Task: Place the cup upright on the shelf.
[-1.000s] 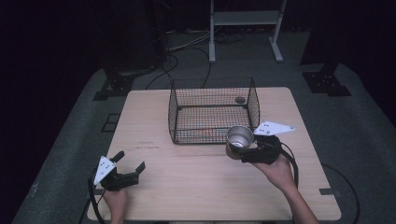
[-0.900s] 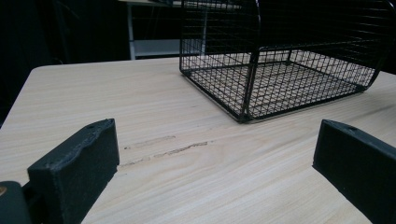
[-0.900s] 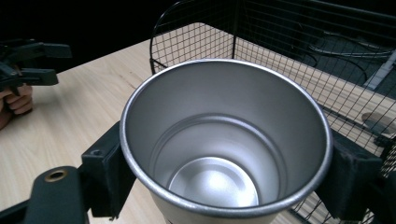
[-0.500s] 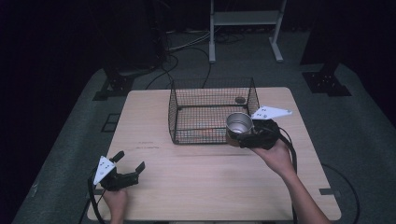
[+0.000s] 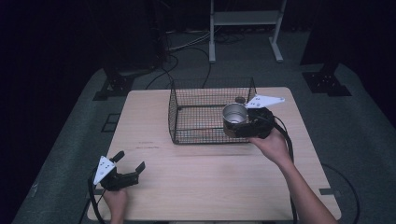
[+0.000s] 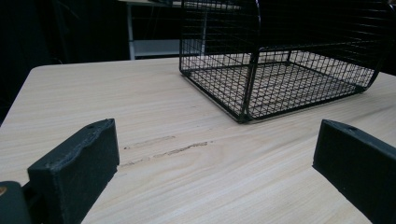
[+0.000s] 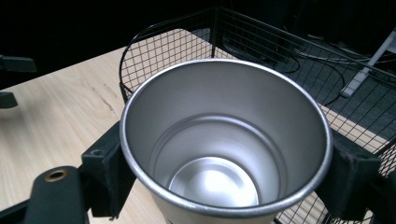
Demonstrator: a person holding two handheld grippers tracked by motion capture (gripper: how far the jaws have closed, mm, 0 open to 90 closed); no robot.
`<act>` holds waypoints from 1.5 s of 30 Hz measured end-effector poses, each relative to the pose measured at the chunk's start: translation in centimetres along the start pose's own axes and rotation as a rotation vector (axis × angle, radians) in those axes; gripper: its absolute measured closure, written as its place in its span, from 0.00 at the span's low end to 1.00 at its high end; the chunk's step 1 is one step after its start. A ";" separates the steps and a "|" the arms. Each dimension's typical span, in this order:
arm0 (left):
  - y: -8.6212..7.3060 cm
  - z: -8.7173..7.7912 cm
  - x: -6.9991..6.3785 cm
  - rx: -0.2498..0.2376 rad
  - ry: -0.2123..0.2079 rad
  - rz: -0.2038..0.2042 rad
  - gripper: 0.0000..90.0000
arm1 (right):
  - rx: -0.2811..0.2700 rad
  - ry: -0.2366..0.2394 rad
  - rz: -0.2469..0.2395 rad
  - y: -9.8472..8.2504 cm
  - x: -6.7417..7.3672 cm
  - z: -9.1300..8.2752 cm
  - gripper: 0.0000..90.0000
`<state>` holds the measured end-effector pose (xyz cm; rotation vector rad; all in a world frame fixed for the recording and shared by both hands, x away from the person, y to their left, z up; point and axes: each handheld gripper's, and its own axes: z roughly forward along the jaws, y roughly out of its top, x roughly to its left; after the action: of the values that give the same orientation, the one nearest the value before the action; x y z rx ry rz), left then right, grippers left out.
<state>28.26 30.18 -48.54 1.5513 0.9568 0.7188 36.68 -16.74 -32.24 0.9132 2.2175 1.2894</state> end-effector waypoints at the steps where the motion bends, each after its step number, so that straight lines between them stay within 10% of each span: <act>1: 0.0 0.0 0.0 -0.002 0.000 0.001 0.00 | -0.001 -0.001 0.002 0.3 -0.2 0.2 0.20; 45: 0.0 0.1 0.1 0.001 -0.001 -0.002 0.00 | 0.036 -0.032 -0.041 7.5 -2.5 6.4 0.20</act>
<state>28.34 30.21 -48.55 1.5517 0.9582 0.7168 45.01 -11.96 -28.70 0.8909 2.2302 1.2116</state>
